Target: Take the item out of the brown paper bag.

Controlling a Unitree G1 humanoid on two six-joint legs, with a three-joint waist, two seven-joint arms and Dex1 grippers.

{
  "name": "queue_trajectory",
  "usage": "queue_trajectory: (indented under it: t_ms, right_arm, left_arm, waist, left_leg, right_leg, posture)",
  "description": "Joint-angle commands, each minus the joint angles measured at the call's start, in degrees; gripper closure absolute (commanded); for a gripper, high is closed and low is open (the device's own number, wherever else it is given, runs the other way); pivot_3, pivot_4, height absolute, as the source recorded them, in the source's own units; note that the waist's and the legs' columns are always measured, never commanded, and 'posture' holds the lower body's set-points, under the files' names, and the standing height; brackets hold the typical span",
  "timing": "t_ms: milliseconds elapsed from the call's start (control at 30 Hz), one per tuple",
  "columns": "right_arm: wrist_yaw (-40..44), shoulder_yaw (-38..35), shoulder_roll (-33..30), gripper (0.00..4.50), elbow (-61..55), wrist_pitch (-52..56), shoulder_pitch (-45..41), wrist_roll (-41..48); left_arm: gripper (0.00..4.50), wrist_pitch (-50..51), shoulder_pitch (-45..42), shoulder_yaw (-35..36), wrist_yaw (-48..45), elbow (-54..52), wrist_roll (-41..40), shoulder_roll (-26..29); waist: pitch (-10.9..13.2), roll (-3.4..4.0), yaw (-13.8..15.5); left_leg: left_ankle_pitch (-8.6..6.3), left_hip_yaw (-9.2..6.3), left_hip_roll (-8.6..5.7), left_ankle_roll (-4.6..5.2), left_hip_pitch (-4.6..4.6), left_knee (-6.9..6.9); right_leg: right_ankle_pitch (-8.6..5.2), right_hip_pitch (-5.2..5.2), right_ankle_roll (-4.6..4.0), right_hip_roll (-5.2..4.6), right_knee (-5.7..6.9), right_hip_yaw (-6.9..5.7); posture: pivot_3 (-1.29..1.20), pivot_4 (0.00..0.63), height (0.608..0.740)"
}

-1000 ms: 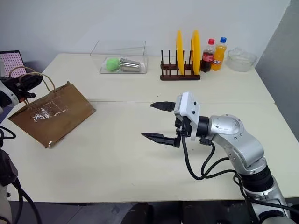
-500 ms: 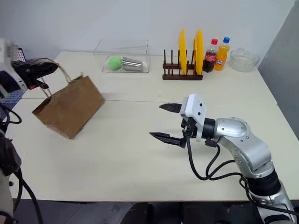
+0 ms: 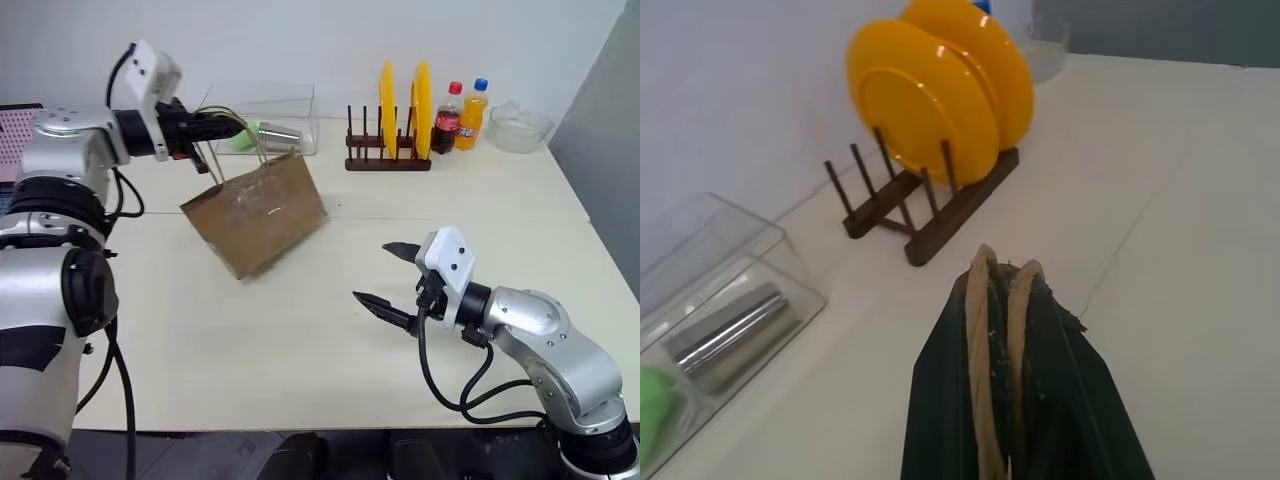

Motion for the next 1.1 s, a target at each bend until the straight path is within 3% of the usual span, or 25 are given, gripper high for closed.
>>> queue_trajectory:
  t_ms: [33,700,933,1100]
  right_arm:
    - [-3.55,-2.61,0.71,0.0,-5.24,0.68,2.64,1.52]
    - [-14.98,-5.45,0.85,0.0,-16.4,4.08,13.43,4.65]
    - [-16.53,-5.38,0.51,0.0,-17.37,4.35,14.42,5.19]
    - [-17.3,-5.07,0.41,0.0,-17.74,4.33,14.87,5.55]
  left_arm:
    - [4.48,-3.98,-4.34,-1.13,-0.67,-0.02,1.93,-2.38]
    - [4.48,-9.63,-8.86,-1.95,-5.72,2.7,6.82,-13.39]
    - [4.48,-11.9,-8.08,-3.59,-9.25,2.49,8.84,-14.13]
    - [4.48,-21.26,-7.73,-8.37,-4.74,2.46,14.49,-13.38]
  waist:
    - [0.01,-0.02,0.02]
    - [0.05,-0.06,-0.15]
    - [0.05,-0.06,-0.18]
    - [0.05,-0.06,-0.16]
  left_leg:
    - [0.0,0.0,-0.02,0.0,0.0,0.0]
    - [0.01,0.07,-0.02,0.01,0.13,0.06]
    - [0.01,0.08,-0.02,0.02,0.14,0.06]
    - [0.01,0.11,-0.03,0.02,0.19,0.06]
  right_leg:
    - [-0.01,-0.02,0.01,-0.01,0.04,0.02]
    - [-0.18,-0.02,0.29,0.02,0.35,0.1]
    - [-0.18,-0.02,0.29,0.05,0.36,0.12]
    - [-0.18,0.01,0.29,0.05,0.36,0.16]
  posture:
    - [0.0,0.15,0.74]
    - [0.0,0.15,0.74]
    - [0.0,0.15,0.74]
    - [0.0,0.15,0.74]
